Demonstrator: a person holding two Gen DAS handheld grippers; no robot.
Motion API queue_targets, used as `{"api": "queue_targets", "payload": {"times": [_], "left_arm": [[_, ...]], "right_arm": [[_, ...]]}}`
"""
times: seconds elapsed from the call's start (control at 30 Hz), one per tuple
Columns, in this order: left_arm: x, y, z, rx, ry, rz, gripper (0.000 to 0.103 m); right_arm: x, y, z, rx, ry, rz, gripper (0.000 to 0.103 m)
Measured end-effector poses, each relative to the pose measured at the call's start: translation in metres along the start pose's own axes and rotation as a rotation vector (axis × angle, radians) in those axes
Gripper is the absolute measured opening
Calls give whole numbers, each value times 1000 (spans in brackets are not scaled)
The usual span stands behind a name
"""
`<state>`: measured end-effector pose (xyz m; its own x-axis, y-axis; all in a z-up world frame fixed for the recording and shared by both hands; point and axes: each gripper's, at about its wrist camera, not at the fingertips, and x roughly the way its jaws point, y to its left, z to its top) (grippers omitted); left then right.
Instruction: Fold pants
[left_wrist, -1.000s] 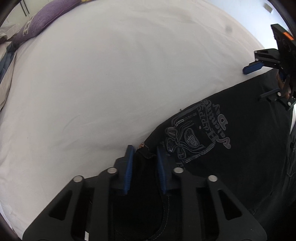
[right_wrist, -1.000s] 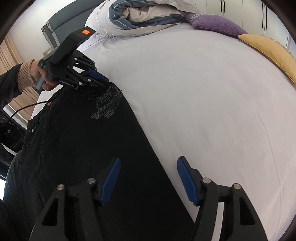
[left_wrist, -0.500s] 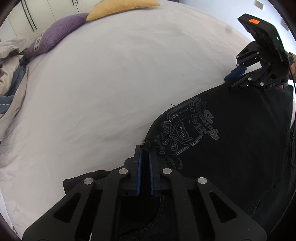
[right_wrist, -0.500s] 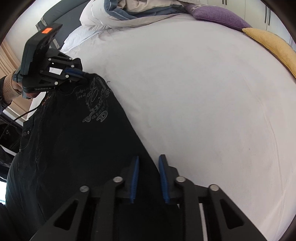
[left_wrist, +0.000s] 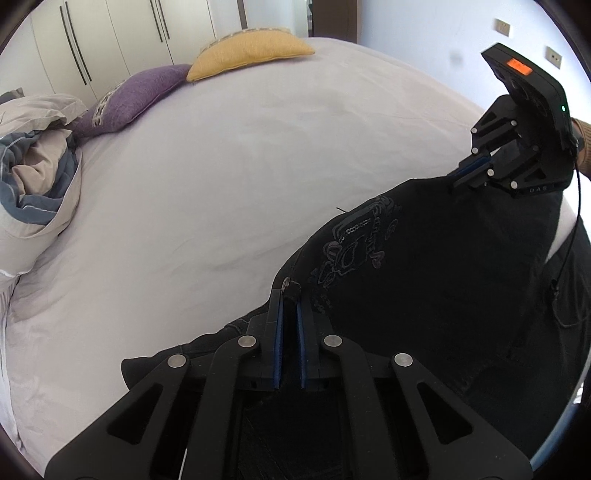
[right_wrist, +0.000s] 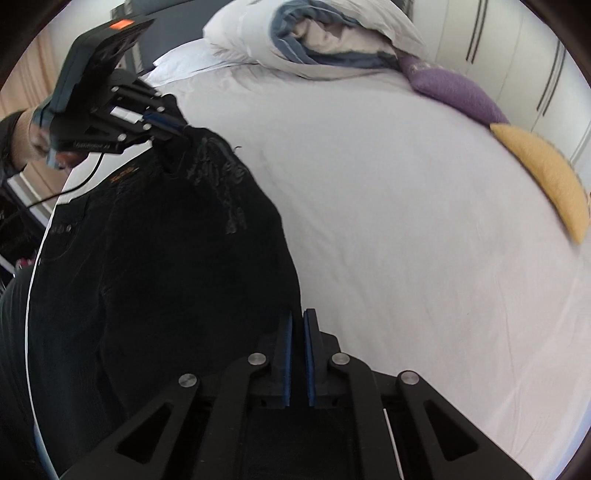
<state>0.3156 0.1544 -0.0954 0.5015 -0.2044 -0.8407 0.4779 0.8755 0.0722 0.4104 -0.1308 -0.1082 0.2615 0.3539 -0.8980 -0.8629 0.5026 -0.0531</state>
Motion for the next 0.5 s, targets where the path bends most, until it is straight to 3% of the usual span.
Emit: {"api": "queue_targets", "payload": {"times": [0.23, 0.5], "left_arm": [[-51, -25, -25, 46, -9, 7, 5], [-88, -56, -79, 125, 9, 40, 5]], "right_arm": [[-18, 59, -3, -71, -19, -37, 7], [-19, 131, -23, -264, 70, -83, 5]]}}
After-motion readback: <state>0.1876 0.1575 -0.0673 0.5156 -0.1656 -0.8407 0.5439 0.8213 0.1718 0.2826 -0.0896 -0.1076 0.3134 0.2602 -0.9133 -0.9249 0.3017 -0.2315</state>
